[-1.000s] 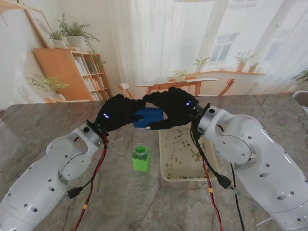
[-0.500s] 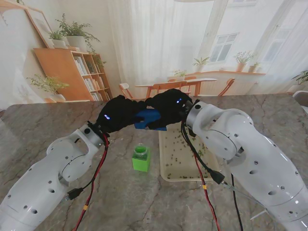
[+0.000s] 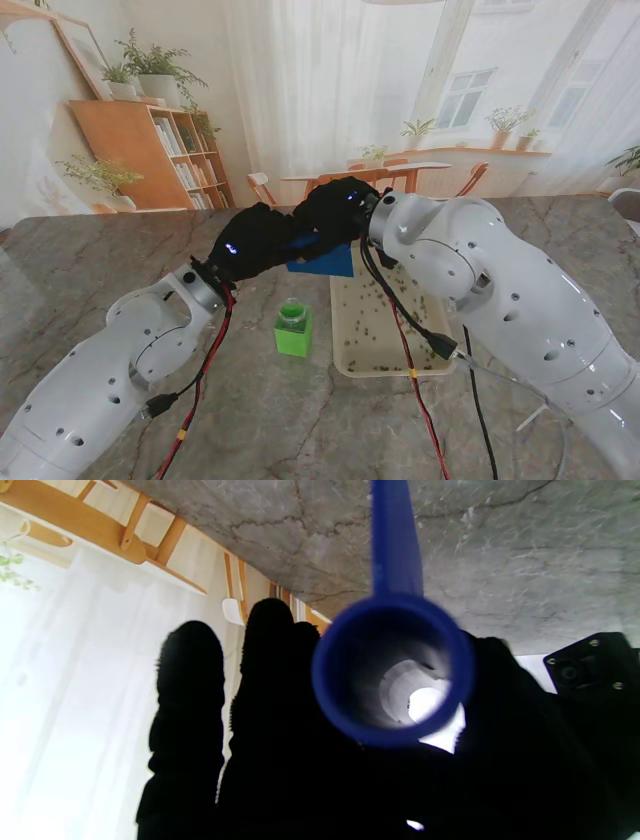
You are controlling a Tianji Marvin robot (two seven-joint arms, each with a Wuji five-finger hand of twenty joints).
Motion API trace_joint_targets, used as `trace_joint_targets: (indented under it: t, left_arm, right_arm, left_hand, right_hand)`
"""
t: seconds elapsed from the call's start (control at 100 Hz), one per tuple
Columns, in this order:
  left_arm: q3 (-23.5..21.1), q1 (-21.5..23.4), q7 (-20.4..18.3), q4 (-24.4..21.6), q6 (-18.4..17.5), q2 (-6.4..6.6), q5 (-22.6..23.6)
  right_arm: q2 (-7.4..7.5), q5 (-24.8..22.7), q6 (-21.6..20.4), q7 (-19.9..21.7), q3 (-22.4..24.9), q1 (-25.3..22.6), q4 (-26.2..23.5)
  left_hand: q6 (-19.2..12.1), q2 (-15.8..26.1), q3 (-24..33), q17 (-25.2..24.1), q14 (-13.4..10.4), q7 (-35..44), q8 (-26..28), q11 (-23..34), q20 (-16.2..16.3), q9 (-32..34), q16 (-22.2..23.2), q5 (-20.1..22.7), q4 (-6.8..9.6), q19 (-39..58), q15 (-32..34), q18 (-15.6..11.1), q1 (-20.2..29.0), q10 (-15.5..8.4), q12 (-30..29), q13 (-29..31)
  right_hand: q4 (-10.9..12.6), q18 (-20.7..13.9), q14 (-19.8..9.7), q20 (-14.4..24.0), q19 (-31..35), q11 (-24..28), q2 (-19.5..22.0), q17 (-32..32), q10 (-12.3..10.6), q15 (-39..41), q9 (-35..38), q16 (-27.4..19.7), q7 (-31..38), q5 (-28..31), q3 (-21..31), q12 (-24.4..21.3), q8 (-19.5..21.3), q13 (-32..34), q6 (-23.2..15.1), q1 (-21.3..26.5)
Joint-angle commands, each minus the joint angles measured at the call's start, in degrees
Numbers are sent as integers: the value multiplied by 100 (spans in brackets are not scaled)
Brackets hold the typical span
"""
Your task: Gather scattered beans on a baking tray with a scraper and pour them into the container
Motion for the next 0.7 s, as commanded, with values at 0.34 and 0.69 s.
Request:
trace_joint_targets:
  t: [0.34, 0.69]
  left_arm:
    - [89, 4, 337, -120, 112, -139, -208]
    - [197, 77, 578, -122, 560, -309, -785]
  right_arm:
    - [-1, 67, -167, 162, -395, 193, 385]
    - [-169, 138, 363, -870, -436, -118, 727]
  left_hand:
    - [-640, 752, 484, -106, -175, 69, -39, -307, -31, -54, -124, -333, 493, -175, -139, -232, 704, -474, 159, -264]
    - [-364, 714, 665, 153, -217, 227, 119, -118, -33, 41, -59, -323, 474, -77, 15, -211, 704, -411, 148, -61]
  right_hand:
    - [-90, -420, -487, -342, -6, -191, -1232, 508, -359, -144, 130, 63, 717, -219, 2896, 515, -459, 277, -818, 600]
    - [-261, -437, -718, -340, 396, 820, -1209, 659, -779, 563, 207, -27, 1806, -423, 2497, 590, 303, 425, -1409, 265]
